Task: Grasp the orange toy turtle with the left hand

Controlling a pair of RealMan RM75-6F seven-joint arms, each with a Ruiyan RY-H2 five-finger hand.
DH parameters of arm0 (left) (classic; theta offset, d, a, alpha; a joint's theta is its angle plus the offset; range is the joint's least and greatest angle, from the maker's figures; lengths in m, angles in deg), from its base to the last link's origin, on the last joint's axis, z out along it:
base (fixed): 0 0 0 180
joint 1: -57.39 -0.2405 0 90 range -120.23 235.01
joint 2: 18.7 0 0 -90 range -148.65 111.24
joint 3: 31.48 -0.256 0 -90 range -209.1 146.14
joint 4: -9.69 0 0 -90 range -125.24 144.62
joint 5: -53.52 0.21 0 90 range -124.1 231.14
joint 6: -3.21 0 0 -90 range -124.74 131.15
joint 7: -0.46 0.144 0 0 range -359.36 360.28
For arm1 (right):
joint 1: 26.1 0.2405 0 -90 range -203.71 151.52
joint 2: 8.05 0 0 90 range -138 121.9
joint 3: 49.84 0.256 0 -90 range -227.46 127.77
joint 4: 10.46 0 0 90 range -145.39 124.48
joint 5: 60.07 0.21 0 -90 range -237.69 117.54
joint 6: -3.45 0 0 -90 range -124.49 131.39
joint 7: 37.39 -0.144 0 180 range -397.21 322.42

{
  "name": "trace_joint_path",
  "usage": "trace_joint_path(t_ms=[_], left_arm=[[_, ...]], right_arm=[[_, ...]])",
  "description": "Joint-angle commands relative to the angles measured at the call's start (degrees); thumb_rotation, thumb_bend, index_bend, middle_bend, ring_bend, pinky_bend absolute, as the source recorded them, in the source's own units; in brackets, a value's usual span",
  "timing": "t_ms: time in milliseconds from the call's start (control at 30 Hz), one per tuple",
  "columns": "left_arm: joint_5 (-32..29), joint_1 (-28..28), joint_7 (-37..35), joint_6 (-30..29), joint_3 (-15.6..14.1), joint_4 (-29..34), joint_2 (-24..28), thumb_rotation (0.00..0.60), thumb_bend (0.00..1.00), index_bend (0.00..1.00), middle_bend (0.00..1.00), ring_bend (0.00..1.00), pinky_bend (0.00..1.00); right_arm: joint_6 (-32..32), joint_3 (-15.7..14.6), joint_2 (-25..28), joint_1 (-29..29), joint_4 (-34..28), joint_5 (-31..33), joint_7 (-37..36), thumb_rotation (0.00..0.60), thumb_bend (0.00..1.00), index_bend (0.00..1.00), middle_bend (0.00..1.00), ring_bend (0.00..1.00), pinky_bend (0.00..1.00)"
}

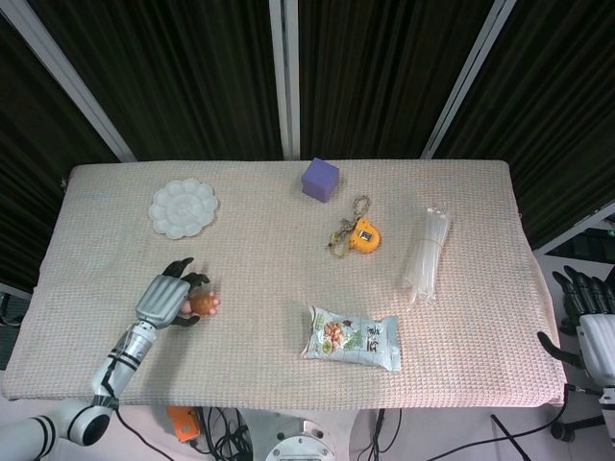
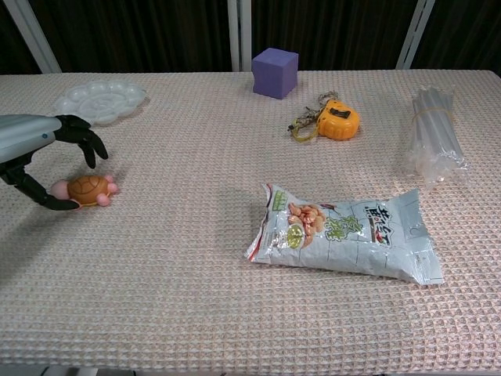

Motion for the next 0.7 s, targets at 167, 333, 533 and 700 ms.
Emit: trace_joint_path(t_ms=[167,333,533,700], left_arm=[[-0.69,-0.30,-0.30,-1.26,0.71,-3.67,-3.03,0.600,0.23,0.59,0.63,0.26,0.20],[-0.21,-0.58,-0.09,-2.50,0.65,-6.09,-4.55,0.600,0.28,0.78,0.77,0.40,0.25],[0.94,-0.55,0.29,-3.31,0.27,-7.15,-4.88,0.600,0.30,0.84,0.84,0.48,0.27],[0.15,-1.00,-1.23,-3.31,0.63,-5.74,-4.47,0.600,0.29,0.81,0.81,0.46,0.26]], right_arm=[[-0.59,-0.03,0.06,0.35,-0.35,-0.02,0.27,0.600,0.17,0.00,0.00,0.00,0.00],[-0.73,-0.06,-0.07,0.39,-0.29,0.06,0.35,0.600,0.17,0.00,0.00,0.00,0.00],[-0.37,-0.10,-0.07,0.16,-0.16,0.08,0.27,0.600,0.17,0.00,0.00,0.00,0.00],[-0.17,-0.08,-0.14,0.04,-0.02,0.11,-0.01,0.600,0.17,0.00,0.00,0.00,0.00]])
